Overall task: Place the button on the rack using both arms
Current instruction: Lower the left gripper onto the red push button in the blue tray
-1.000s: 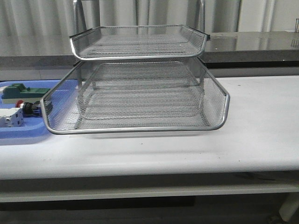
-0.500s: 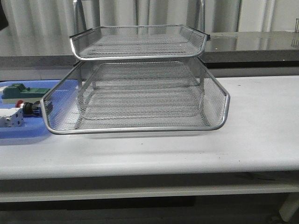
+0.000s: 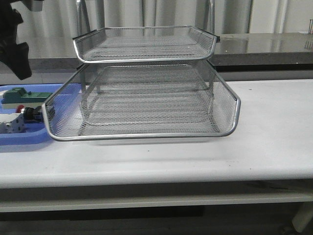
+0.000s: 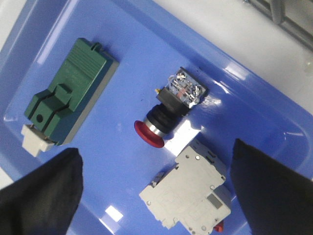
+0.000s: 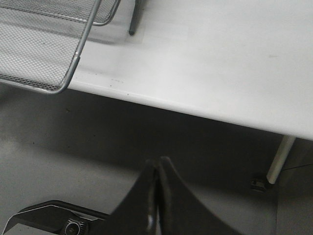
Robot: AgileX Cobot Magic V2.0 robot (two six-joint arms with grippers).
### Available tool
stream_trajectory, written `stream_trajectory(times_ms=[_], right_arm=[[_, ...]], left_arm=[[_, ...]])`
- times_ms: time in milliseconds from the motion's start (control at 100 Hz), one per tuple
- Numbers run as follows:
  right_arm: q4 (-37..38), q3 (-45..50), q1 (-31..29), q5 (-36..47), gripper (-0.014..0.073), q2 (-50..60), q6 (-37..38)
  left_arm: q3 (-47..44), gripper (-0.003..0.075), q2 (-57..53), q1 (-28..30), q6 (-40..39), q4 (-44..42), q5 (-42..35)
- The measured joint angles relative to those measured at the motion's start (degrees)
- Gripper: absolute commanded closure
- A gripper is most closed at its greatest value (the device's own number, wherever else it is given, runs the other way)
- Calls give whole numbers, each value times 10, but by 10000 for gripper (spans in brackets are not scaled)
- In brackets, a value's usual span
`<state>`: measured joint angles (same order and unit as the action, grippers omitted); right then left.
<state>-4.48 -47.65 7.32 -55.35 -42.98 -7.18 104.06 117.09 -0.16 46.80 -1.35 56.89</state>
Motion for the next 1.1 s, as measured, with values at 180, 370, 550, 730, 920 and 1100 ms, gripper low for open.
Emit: stream_trajectory(times_ms=[180, 370, 550, 730, 920, 1100], right_arm=[[0, 0, 0, 0, 656, 0, 0], [0, 0, 0, 0, 656, 0, 0], [0, 0, 0, 0, 656, 0, 0], [0, 0, 0, 0, 656, 0, 0], [0, 0, 0, 0, 656, 0, 0], [0, 0, 0, 0, 656, 0, 0]], left_arm=[[32, 135, 49, 0, 3, 0, 0], [49, 135, 95, 0, 11, 0, 0], [62, 135, 120, 0, 16, 0, -4], [72, 136, 144, 0, 16, 1, -8], [72, 136, 159, 0, 27, 2, -16], [78, 136, 171, 0, 31, 4, -29]])
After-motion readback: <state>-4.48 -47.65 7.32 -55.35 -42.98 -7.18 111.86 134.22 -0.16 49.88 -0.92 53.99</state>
